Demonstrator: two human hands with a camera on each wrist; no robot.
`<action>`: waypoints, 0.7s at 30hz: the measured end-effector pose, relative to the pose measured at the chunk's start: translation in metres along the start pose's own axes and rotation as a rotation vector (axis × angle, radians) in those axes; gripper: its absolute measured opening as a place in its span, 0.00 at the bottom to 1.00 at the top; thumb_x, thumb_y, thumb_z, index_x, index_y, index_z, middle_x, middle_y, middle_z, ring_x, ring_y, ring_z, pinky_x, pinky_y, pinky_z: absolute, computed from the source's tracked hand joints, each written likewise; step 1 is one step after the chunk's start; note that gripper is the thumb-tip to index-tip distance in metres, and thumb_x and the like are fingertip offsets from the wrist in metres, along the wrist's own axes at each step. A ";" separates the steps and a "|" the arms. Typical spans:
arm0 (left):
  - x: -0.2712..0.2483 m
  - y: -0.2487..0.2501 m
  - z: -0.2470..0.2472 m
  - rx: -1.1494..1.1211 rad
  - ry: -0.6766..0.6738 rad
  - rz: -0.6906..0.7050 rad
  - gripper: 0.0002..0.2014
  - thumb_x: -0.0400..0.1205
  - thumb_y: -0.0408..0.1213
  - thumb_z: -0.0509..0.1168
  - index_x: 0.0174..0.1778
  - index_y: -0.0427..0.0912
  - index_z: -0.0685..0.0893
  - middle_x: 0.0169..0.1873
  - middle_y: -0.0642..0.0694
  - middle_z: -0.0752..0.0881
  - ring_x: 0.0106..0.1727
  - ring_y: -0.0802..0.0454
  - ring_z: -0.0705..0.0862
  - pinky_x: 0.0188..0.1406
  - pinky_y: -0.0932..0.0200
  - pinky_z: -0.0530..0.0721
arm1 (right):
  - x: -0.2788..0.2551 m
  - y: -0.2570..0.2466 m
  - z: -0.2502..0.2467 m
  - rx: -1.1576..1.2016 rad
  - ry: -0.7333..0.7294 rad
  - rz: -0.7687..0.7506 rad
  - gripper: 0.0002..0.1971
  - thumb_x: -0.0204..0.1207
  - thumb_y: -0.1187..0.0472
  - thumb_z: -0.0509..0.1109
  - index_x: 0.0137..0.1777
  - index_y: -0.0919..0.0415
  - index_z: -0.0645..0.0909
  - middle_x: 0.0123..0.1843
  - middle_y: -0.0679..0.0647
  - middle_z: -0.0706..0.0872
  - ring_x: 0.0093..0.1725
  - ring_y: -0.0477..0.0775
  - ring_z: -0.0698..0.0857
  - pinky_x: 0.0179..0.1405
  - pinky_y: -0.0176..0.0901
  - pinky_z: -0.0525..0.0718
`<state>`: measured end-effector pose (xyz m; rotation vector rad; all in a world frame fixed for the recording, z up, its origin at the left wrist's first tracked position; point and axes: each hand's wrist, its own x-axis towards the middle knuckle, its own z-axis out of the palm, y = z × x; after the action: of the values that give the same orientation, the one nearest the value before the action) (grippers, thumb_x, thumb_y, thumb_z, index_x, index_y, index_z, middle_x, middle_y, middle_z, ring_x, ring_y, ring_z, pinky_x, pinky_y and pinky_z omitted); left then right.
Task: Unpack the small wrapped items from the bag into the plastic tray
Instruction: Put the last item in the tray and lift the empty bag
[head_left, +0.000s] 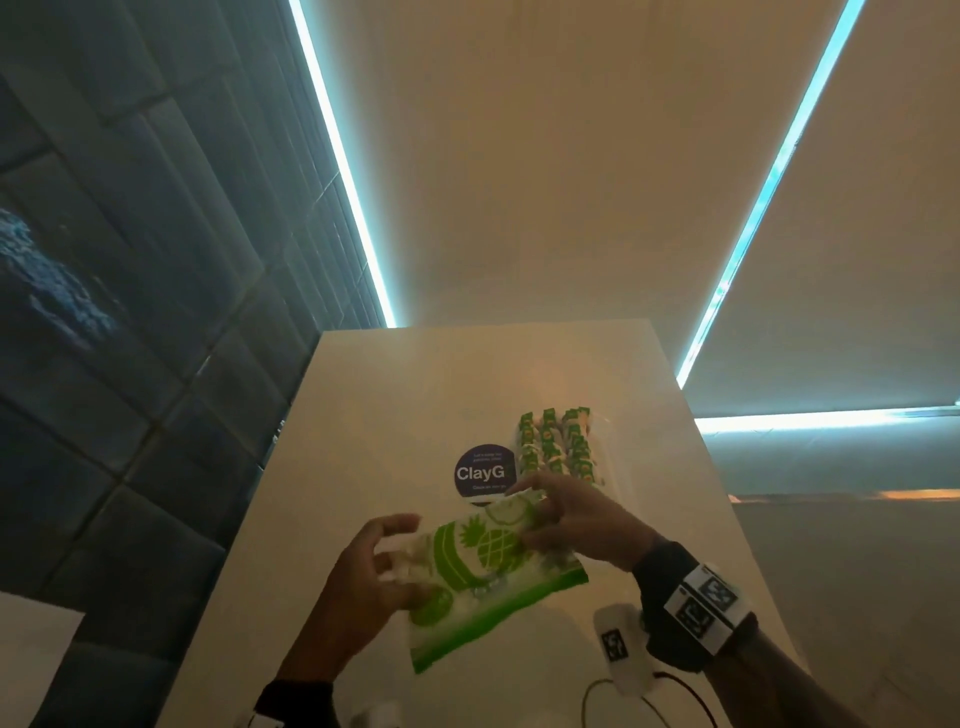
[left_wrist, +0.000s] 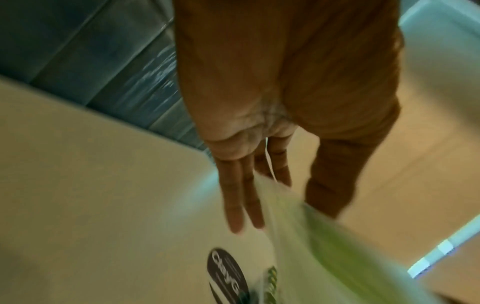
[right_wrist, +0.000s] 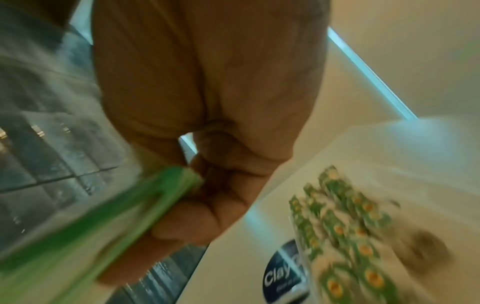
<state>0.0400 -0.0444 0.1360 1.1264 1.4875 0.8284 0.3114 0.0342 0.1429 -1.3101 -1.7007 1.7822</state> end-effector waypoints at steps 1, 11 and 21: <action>0.000 0.004 0.000 0.128 -0.037 0.031 0.35 0.65 0.29 0.82 0.66 0.55 0.79 0.62 0.58 0.83 0.60 0.58 0.84 0.56 0.57 0.87 | -0.001 -0.005 -0.002 -0.084 -0.058 -0.022 0.24 0.72 0.70 0.76 0.68 0.61 0.77 0.57 0.59 0.89 0.54 0.55 0.90 0.55 0.54 0.90; -0.006 0.024 0.043 -0.204 0.106 -0.033 0.14 0.71 0.26 0.78 0.51 0.40 0.88 0.45 0.37 0.92 0.44 0.38 0.91 0.42 0.41 0.91 | -0.016 -0.003 0.023 0.415 0.107 -0.002 0.36 0.66 0.42 0.79 0.70 0.58 0.76 0.57 0.60 0.89 0.49 0.59 0.89 0.48 0.55 0.88; -0.017 0.012 0.048 -0.436 0.082 0.008 0.15 0.84 0.27 0.60 0.51 0.50 0.90 0.45 0.40 0.92 0.44 0.40 0.91 0.38 0.42 0.88 | -0.026 0.016 0.059 0.696 0.116 -0.040 0.20 0.76 0.76 0.67 0.67 0.65 0.81 0.63 0.68 0.86 0.63 0.73 0.84 0.66 0.70 0.79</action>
<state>0.0895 -0.0600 0.1423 0.7797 1.2838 1.1504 0.2837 -0.0243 0.1296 -1.0220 -0.8931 1.9645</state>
